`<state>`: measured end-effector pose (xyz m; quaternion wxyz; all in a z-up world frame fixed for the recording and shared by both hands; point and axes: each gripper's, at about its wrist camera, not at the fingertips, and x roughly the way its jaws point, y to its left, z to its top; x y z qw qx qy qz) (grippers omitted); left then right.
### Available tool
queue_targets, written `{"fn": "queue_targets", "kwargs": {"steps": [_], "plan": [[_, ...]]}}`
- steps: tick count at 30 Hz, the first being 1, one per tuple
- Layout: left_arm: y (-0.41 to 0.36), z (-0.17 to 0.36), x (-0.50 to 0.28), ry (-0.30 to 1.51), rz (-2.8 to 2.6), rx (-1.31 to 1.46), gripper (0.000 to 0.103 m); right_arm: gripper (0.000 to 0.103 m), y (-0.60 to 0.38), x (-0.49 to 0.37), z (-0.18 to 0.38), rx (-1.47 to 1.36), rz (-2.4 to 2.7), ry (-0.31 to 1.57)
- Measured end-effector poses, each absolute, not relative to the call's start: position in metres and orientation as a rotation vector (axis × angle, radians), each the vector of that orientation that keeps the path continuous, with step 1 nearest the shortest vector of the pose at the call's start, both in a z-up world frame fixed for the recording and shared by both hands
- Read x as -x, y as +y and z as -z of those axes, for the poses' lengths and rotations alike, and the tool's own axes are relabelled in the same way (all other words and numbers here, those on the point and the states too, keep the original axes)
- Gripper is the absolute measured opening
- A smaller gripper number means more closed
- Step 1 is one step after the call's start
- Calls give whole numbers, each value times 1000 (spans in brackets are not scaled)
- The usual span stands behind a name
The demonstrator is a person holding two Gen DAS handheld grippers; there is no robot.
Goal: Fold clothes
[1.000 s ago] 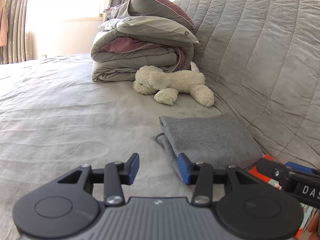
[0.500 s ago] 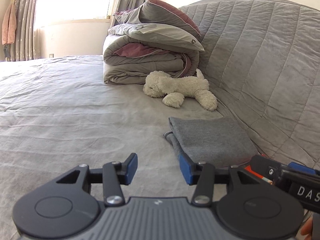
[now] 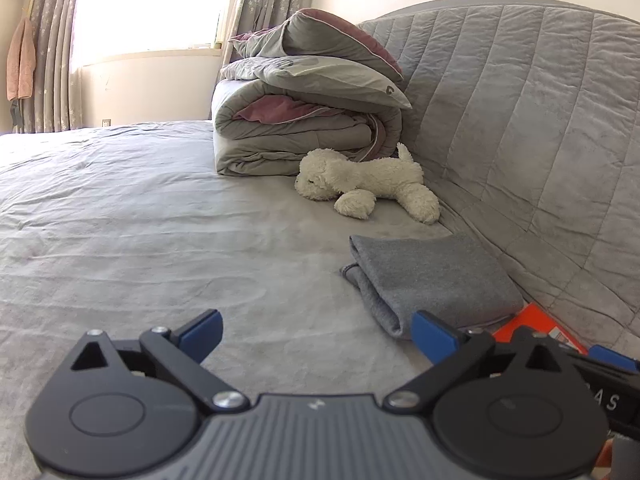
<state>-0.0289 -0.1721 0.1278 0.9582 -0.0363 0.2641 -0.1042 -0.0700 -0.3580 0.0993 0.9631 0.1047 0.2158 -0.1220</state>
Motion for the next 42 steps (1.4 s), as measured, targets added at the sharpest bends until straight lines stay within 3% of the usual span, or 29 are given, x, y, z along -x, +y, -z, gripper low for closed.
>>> {"fn": "queue_targets", "kwargs": {"steps": [17, 42], "plan": [[-166, -117, 33, 576, 192, 38, 102, 103, -375, 80, -71, -415, 384, 455], [-169, -106, 31, 647, 214, 28, 102, 103, -370, 80, -74, -383, 368, 447]]}}
